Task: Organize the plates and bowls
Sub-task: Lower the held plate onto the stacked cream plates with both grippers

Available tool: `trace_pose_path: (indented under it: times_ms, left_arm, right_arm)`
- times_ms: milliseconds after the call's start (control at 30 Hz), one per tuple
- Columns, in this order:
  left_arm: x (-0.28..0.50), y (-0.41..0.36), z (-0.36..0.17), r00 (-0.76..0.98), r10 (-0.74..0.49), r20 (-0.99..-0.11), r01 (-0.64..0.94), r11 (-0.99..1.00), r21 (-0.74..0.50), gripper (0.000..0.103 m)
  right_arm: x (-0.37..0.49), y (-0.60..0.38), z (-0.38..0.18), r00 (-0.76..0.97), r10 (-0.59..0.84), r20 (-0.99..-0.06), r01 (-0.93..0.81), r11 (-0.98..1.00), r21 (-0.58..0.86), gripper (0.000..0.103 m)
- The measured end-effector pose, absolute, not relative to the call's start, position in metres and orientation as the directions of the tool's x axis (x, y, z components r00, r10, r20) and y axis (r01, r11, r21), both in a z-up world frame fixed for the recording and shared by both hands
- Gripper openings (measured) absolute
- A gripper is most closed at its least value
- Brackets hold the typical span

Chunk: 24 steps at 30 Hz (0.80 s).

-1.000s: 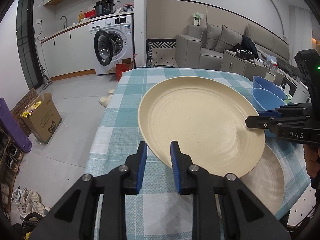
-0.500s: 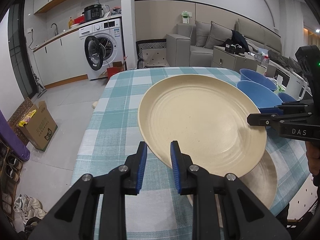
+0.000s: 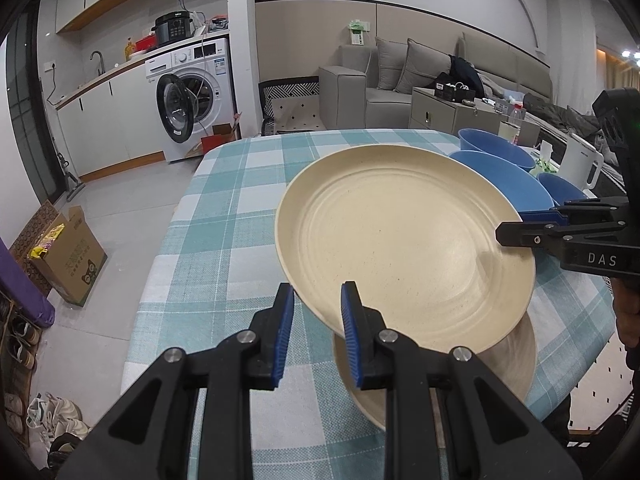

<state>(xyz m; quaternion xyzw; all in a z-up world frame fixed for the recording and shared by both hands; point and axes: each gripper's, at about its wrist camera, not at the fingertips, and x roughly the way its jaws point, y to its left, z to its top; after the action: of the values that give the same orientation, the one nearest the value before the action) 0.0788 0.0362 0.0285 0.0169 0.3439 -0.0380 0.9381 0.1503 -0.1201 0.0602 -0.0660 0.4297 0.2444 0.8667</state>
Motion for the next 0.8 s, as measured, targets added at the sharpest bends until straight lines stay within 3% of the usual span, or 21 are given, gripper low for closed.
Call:
trace_pose_path:
  times_ms: [800]
  left_arm:
    - [0.062,0.019,0.02,0.743,-0.066,-0.666,0.135,0.99,0.052,0.022]
  right_arm:
    - [0.123,-0.14,0.041,0.49,0.349,-0.799,-0.47,0.878,0.096,0.025]
